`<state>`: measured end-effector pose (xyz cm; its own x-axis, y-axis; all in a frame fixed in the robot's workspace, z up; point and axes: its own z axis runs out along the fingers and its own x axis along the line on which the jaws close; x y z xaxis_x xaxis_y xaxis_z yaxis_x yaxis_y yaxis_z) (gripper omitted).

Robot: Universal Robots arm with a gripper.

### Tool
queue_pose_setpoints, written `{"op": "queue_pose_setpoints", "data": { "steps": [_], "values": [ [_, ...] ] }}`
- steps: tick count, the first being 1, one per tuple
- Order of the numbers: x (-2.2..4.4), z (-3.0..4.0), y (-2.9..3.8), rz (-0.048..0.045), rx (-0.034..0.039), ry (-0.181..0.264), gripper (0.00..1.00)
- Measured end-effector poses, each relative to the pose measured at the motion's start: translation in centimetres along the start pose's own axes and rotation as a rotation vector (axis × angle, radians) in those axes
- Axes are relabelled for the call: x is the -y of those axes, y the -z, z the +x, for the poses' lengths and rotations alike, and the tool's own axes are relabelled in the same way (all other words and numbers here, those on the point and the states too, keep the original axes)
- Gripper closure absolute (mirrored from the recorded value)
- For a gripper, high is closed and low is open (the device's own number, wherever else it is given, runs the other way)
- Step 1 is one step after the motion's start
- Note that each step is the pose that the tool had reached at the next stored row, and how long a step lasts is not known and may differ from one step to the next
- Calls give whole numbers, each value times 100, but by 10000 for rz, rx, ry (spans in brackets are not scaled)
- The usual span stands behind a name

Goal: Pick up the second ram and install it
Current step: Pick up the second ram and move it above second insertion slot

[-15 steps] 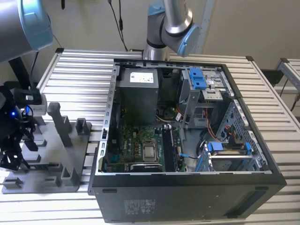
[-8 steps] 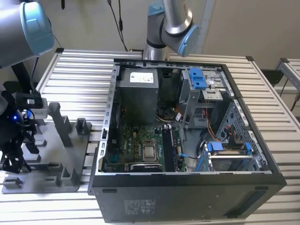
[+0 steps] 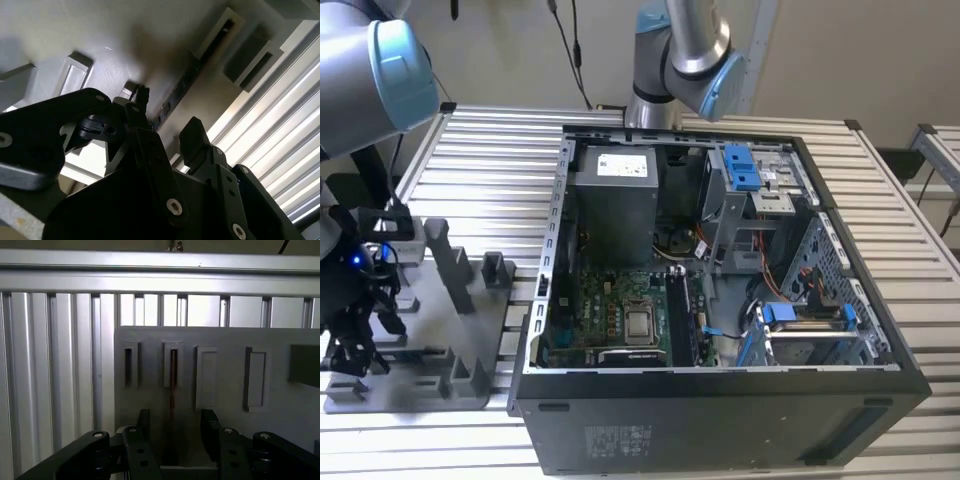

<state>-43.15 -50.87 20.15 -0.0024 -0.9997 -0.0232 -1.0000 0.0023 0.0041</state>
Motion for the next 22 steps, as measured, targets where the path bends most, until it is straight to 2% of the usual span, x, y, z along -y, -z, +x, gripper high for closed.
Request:
{"op": "queue_pose_setpoints", "data": {
  "steps": [4,18,20,21,22],
  "values": [
    [-1,3,-42,-2,-3,5,46],
    [-1,2,-49,-1,-2,5,46],
    [-1,2,-50,-1,-2,5,48],
    [-1,2,-50,-1,-2,5,55],
    [-1,2,-50,-1,-2,5,55]
  ]
}}
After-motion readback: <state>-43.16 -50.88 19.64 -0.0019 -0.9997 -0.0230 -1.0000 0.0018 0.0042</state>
